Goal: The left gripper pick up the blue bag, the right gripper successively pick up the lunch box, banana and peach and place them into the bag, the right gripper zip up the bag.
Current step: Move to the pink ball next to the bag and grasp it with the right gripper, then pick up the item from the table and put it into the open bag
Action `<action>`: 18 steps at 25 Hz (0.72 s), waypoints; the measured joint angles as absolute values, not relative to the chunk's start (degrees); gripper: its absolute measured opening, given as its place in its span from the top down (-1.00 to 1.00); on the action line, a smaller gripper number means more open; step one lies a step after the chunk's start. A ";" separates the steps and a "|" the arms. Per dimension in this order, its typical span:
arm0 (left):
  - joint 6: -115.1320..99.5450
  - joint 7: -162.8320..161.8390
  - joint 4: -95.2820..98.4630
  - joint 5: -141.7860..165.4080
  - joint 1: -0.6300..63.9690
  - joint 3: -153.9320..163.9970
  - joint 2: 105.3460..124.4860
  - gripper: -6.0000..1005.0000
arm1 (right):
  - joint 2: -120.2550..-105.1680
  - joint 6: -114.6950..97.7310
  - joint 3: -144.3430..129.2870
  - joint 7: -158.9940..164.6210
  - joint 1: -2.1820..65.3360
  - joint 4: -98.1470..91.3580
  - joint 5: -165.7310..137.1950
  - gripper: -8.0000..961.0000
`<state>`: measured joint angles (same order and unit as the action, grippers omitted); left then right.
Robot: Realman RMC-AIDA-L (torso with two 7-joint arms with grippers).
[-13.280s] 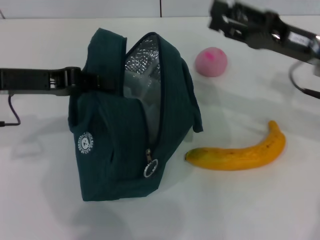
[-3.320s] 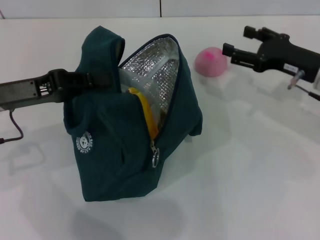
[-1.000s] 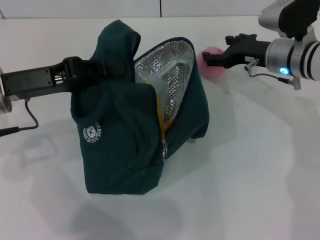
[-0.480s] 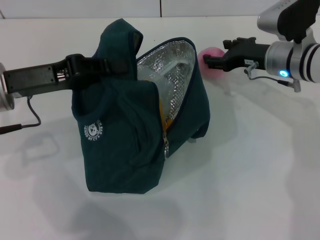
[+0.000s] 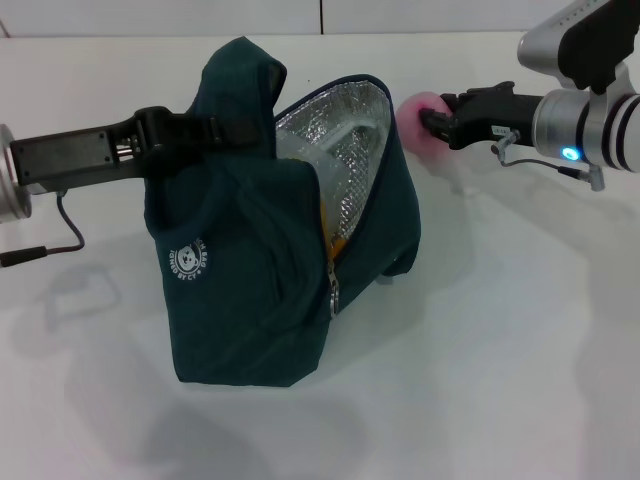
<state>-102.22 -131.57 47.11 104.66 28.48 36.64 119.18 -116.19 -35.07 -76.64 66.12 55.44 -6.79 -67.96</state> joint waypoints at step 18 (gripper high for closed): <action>-103.62 -131.49 47.49 101.97 24.71 36.39 117.92 0.93 | -116.15 -45.92 -76.47 67.64 43.47 -24.52 -65.89 0.71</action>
